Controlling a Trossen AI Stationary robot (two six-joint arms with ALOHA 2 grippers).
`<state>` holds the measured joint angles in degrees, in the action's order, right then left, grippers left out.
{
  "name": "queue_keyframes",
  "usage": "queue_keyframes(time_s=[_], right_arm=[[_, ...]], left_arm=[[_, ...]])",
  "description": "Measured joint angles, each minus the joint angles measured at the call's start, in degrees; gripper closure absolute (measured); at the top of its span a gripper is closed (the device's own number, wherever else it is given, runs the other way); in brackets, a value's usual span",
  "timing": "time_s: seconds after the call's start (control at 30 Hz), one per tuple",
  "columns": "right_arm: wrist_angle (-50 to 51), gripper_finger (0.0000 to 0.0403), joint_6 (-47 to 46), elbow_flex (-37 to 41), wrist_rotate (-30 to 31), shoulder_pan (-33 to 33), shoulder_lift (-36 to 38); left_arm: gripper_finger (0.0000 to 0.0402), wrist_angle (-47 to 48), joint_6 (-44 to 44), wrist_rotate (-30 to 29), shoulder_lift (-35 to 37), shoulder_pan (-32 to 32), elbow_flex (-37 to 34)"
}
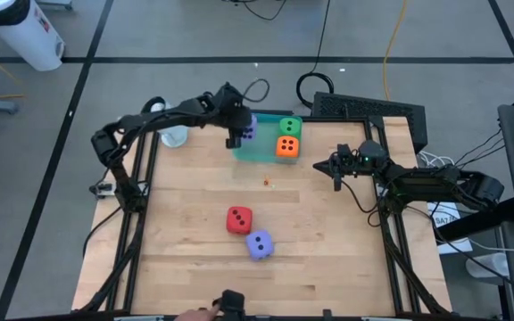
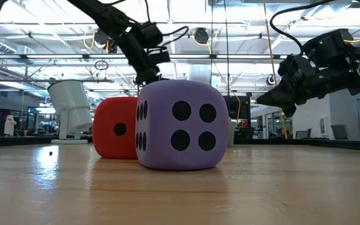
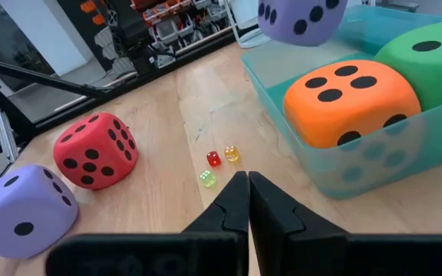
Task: Pick & Place Dice
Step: Put the large violet die into the blue bin, then put the large red die into the blue bin
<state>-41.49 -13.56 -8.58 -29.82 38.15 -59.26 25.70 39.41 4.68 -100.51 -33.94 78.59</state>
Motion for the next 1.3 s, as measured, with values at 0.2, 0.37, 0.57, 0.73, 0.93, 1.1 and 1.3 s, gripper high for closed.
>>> queue_keyframes(time_s=[0.2,0.37,0.57,0.73,0.93,1.1,1.3], right_arm=[[0.5,0.0403,0.8,0.0,0.0,0.0,0.0],[0.6,0.0403,1.2,0.0,0.0,0.0,0.0],[0.6,0.0403,1.2,0.0,0.0,0.0,0.0],[0.6,0.0403,1.2,0.0,0.0,0.0,0.0],[-0.7,0.0403,1.2,0.0,0.0,0.0,0.0],[-0.7,0.0403,0.9,0.0,0.0,0.0,0.0],[-1.2,0.0403,0.8,0.0,0.2,0.0,0.0]], left_arm=[[0.0249,-0.2,3.8,-5.3,-1.4,3.6,0.0],[0.0215,5.4,4.0,-6.3,-1.9,5.4,0.1],[0.0122,8.9,-0.7,-11.5,-1.9,6.9,0.0],[0.0071,8.0,-2.2,-13.0,0.5,9.0,0.0],[0.014,-0.5,-2.6,-9.9,0.7,12.1,0.1],[0.0335,-2.3,-7.3,-4.6,-1.3,12.2,0.0],[0.0389,-4.9,-15.9,-3.6,-1.6,9.7,0.1]])
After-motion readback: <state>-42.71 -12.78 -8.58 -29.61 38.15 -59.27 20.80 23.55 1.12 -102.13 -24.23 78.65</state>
